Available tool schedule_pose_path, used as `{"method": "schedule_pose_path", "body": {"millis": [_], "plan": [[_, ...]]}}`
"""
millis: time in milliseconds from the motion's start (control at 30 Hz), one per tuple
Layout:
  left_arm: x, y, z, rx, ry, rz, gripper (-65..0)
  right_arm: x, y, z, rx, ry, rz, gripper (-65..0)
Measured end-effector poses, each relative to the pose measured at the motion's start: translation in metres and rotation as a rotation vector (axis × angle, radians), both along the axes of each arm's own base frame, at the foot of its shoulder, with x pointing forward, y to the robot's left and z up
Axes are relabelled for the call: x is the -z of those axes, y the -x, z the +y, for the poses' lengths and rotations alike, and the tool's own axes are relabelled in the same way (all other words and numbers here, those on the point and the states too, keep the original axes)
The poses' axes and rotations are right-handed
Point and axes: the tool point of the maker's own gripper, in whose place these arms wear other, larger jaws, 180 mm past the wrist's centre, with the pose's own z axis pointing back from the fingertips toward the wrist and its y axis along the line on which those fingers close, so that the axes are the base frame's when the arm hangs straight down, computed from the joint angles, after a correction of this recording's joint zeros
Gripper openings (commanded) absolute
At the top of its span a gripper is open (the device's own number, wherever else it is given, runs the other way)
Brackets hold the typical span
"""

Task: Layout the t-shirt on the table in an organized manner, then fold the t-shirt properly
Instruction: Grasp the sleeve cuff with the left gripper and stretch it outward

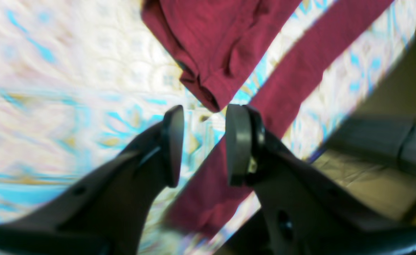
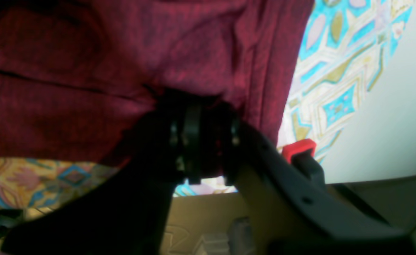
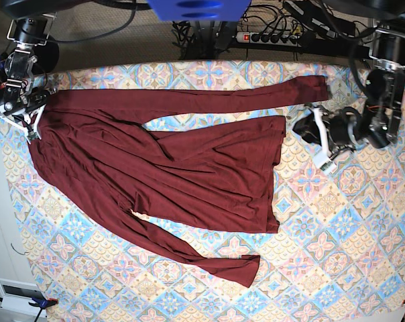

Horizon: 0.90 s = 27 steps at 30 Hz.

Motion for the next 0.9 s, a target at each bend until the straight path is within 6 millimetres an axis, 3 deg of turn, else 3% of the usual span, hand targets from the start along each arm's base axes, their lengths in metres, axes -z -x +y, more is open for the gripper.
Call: {"method": "schedule_pose_path", "body": {"millis": [133,300,400,467,567,900], "plan": [[0.023,0.004,-0.03,-0.05,0.082,0.05,-46.8,0.0,-0.001,0.0,0.0,0.0,-0.002,-55.9],[0.05,0.01,-0.033,-0.064,0.007,0.085,-48.1,0.0,-0.002,0.001,0.002,-0.002,-0.003,-55.9],[0.057,0.013,-0.038,-0.019,-0.042,0.079,-63.8,-0.001,-0.003,0.001,0.001,-0.002,-0.004,-55.9],[0.059,0.014,-0.039,-0.003,-0.064,0.071,-65.0,-0.001,-0.002,0.001,0.001,-0.002,-0.004,-55.9],[0.06,0.013,-0.023,0.01,-0.118,0.057,-65.0,-0.001,-0.003,0.001,0.002,-0.002,-0.004,-55.9],[0.049,0.01,0.063,0.015,-0.364,0.045,-65.0,-0.001,-0.003,0.001,0.001,-0.003,-0.007,-55.9]]}}
